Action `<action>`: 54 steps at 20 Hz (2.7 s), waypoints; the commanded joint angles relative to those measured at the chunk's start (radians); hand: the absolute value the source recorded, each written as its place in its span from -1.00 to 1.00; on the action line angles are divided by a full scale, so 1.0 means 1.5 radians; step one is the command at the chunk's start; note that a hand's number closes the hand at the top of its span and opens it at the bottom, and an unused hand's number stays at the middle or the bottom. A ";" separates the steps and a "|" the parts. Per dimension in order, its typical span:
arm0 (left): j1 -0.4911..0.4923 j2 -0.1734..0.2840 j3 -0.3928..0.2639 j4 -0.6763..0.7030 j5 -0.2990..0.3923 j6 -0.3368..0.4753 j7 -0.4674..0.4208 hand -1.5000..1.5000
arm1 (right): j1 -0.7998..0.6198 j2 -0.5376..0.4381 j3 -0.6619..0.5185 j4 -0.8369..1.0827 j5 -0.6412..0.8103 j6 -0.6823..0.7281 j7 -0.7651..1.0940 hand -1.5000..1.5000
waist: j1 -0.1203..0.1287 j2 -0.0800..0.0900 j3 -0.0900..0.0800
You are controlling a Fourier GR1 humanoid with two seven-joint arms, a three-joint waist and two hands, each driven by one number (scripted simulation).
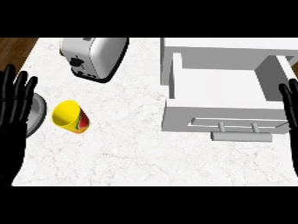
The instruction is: Pick up the cup, place it into the drawer and close the drawer
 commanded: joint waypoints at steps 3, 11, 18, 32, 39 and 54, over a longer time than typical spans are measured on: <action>0.022 0.053 0.061 0.009 0.125 -0.106 -0.040 -1.00 | -0.020 0.020 0.032 -0.040 0.039 -0.029 0.041 -1.00 | -0.010 0.010 0.013; 0.000 0.061 0.120 0.143 0.314 -0.180 0.020 -1.00 | -0.039 -0.019 0.043 0.043 0.072 0.017 0.024 -1.00 | -0.009 0.011 0.013; 0.015 0.080 0.161 0.263 0.311 -0.248 -0.042 -1.00 | -0.045 -0.028 -0.014 0.070 0.021 0.048 0.007 -1.00 | -0.012 0.011 0.014; -0.053 0.100 0.204 0.560 0.143 -0.201 -0.208 -1.00 | -0.045 -0.030 -0.045 0.107 0.015 0.073 -0.045 -1.00 | -0.015 0.011 0.014; -0.091 0.126 0.219 0.797 0.071 -0.208 -0.383 -1.00 | -0.078 -0.041 -0.055 0.093 0.014 0.076 -0.003 -1.00 | -0.017 0.012 0.013; -0.276 0.199 0.246 1.244 0.020 -0.249 -0.641 -1.00 | -0.021 0.004 -0.003 0.050 0.057 0.069 -0.014 -1.00 | -0.028 0.015 0.012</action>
